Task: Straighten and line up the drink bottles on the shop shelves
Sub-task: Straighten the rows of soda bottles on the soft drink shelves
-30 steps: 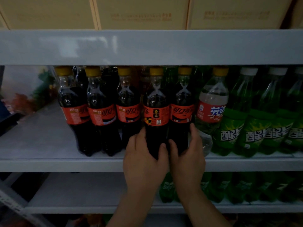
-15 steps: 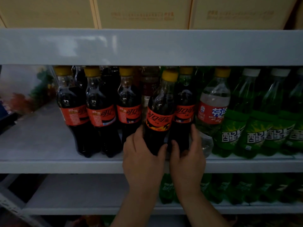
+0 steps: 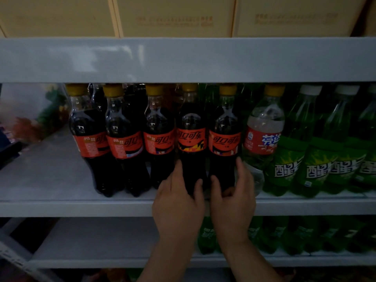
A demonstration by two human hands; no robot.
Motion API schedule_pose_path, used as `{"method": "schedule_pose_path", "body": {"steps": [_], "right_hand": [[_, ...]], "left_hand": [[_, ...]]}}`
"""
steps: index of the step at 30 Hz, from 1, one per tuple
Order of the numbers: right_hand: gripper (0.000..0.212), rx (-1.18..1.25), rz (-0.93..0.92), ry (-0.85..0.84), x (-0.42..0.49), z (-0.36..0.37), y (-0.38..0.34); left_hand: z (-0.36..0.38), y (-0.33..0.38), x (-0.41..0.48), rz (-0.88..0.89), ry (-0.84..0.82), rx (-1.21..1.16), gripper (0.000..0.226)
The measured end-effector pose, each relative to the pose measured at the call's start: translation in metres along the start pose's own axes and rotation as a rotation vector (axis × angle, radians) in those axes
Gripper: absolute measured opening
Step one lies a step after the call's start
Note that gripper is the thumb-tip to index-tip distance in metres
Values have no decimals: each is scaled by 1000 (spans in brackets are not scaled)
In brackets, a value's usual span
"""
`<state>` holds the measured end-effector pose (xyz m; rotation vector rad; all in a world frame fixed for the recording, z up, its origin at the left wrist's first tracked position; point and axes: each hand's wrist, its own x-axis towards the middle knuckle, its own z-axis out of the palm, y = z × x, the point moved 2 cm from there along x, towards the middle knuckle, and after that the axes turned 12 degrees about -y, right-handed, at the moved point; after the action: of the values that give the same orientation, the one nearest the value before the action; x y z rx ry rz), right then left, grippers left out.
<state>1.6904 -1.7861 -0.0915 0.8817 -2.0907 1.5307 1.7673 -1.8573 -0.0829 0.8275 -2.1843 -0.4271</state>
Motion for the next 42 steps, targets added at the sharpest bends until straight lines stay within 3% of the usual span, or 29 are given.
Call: {"method": "schedule_pose_path", "body": {"steps": [15,25,31,42], "right_hand": [[57,2,4,-18,1,1,1],[55,-6,-48,-20,-6,3,2],[51,43,-47,-16,-8,3,4],[53,148,-30,-89,-11,3,6]], "left_hand": [[7,-3,-5,57,123,-16,56],[8,-4,-7,25,46,-71,59],[15,-4,-11,0,-10,-104,72],[10,-6,-11,98,49,-30,60]]}}
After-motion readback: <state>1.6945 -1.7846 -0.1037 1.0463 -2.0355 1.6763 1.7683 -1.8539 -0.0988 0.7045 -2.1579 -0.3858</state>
